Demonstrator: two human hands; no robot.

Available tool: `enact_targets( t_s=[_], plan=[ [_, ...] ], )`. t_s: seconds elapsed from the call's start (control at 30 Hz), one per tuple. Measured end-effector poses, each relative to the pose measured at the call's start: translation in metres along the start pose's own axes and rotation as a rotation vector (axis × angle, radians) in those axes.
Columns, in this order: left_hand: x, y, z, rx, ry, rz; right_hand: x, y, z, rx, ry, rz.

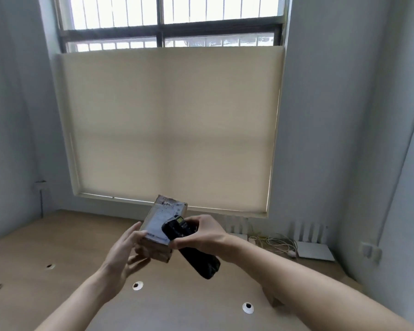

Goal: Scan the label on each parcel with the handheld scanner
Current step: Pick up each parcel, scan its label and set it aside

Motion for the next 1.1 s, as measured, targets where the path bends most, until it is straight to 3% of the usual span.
enact_targets(
  t_s=[0.3,0.57,0.73,1.1],
  plan=[
    [-0.224,-0.021,-0.063,0.018,-0.262,0.037,0.184,0.113,0.064,-0.134,0.21,0.039],
    [-0.466,-0.047,-0.185,0.077,-0.551,0.144,0.417,0.258,0.097,-0.31,0.421,0.177],
    [-0.603,-0.036,-0.267,0.062,-0.759,0.014,0.568,0.336,0.1,-0.411,0.59,0.207],
    [-0.826,0.025,-0.346,-0.072,-1.082,-0.067,0.856,0.41,0.12,-0.459,0.965,0.167]
  ],
)
Point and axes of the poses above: each hand's wrist, its own z-axis towards the middle knuckle, its own x-axis out of the palm, y = z × x, the point moved 3 cm from there along z, towards the middle knuckle, and after that the axes turned 7 degrees about -x, right-handed, at the moved point
